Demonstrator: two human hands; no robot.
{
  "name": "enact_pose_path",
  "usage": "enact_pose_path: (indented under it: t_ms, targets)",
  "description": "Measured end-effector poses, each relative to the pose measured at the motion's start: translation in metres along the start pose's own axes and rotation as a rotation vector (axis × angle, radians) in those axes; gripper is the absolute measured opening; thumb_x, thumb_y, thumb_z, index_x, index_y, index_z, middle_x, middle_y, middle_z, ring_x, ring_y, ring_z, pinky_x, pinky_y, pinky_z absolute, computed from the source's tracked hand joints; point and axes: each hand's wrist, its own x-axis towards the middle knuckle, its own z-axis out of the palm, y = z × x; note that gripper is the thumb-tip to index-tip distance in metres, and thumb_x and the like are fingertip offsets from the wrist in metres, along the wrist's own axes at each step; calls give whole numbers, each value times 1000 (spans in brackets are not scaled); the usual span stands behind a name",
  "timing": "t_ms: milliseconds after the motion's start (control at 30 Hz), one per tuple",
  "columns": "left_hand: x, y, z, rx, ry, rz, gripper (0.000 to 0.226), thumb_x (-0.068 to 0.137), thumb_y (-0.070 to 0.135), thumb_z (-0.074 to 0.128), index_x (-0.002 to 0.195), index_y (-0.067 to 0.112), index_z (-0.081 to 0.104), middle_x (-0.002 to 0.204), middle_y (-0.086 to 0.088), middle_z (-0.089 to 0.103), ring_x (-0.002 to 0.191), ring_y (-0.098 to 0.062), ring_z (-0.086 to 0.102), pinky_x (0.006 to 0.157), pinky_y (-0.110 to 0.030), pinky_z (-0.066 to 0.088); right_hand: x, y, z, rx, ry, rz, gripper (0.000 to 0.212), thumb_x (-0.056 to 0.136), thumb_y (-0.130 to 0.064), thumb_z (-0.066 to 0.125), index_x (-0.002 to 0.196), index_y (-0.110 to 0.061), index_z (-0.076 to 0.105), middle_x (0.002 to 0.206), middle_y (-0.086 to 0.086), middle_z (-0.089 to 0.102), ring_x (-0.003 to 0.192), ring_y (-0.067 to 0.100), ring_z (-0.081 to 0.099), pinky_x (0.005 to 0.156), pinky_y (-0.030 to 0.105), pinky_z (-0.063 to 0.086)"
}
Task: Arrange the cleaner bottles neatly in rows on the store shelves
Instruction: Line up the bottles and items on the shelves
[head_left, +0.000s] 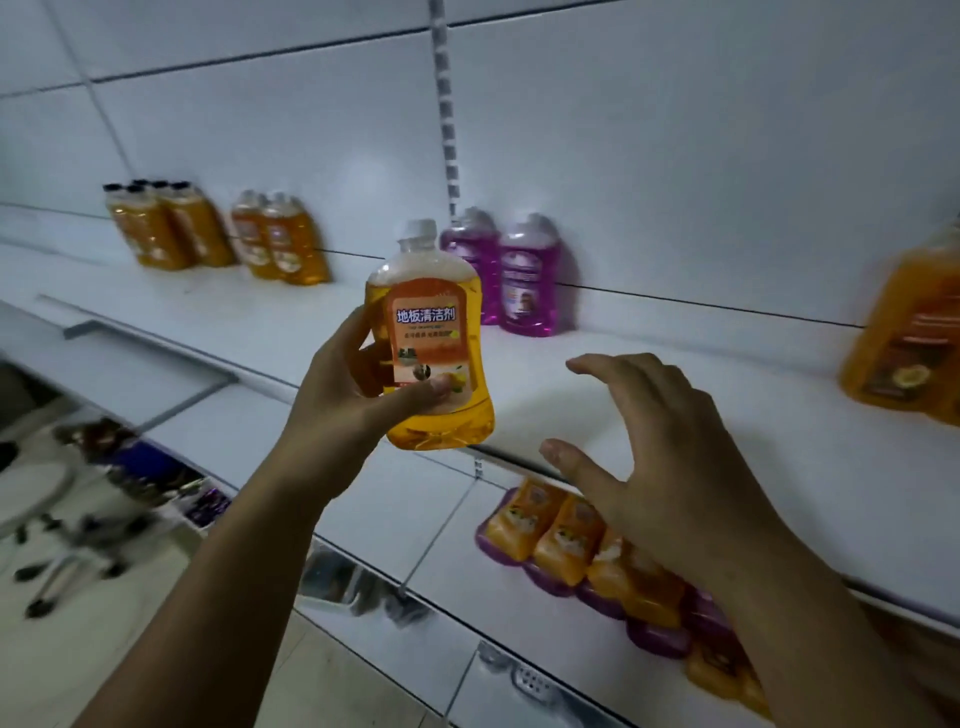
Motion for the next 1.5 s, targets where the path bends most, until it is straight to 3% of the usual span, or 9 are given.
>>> enact_pose_path:
  t_ms: [233, 433, 667, 767, 833, 1000, 1133, 1333, 1500]
  targets:
    - [-15, -23, -120, 42, 86, -27, 83, 73, 28, 92, 144, 31, 50, 121, 5, 76, 112, -21, 75, 94, -45, 62, 40, -82, 68, 67, -82, -147, 64, 88, -68, 55, 143, -38, 45, 139, -14, 52, 109, -12, 25, 97, 29, 38]
    - [-13, -47, -238, 60, 115, -44, 90, 74, 30, 92, 150, 25, 45, 124, 0, 75, 115, -26, 73, 100, -58, 57, 92, -168, 133, 92, -120, -204, 65, 88, -62, 61, 145, -34, 48, 139, -11, 52, 105, -11, 26, 100, 31, 36]
    - [7, -77, -328, 52, 168, -40, 85, 75, 18, 91, 148, 26, 48, 121, -1, 76, 112, -24, 75, 97, -49, 61, 142, -225, 199, 89, -154, -184, 63, 90, -63, 60, 145, -38, 46, 140, -15, 51, 120, 3, 41, 107, 37, 43]
    - [26, -93, -350, 49, 189, -41, 84, 77, 21, 91, 149, 26, 47, 123, 0, 75, 114, -24, 74, 100, -53, 59, 169, -233, 223, 85, -176, -182, 63, 91, -62, 63, 146, -38, 45, 143, -16, 49, 116, -3, 36, 105, 33, 41]
    - [43, -105, -362, 40, 201, -32, 82, 80, 22, 89, 149, 25, 46, 127, 0, 73, 118, -24, 72, 101, -53, 58, 192, -237, 239, 77, -173, -178, 64, 91, -63, 63, 147, -39, 44, 145, -15, 50, 124, 5, 43, 107, 37, 44]
    - [101, -133, -388, 20, 216, -10, 82, 83, 28, 84, 153, 23, 42, 131, 3, 70, 121, -20, 71, 99, -45, 60, 253, -237, 278, 95, -170, -128, 74, 82, -73, 54, 147, -38, 44, 149, -11, 50, 132, 14, 47, 108, 41, 46]
    - [147, -142, -400, -34, 232, 4, 78, 84, 26, 76, 154, 22, 41, 134, 1, 69, 121, -18, 70, 94, -38, 62, 289, -238, 303, 80, -201, -98, 66, 89, -65, 63, 146, -39, 43, 149, -11, 49, 133, 13, 46, 109, 43, 46]
    - [222, -158, -409, -28, 131, 48, 73, 87, 36, 82, 149, 29, 44, 138, 4, 67, 125, -17, 68, 95, -40, 62, 328, -241, 326, -48, -349, -57, 59, 96, -62, 59, 147, -39, 42, 151, -11, 46, 134, 13, 44, 110, 38, 43]
    - [290, -172, -406, -26, -22, 115, 77, 85, 32, 87, 148, 20, 43, 139, -3, 64, 125, -19, 67, 97, -45, 61, 333, -238, 350, -154, -482, -30, 60, 97, -64, 54, 150, -39, 40, 151, -10, 46, 137, 16, 42, 114, 42, 39]
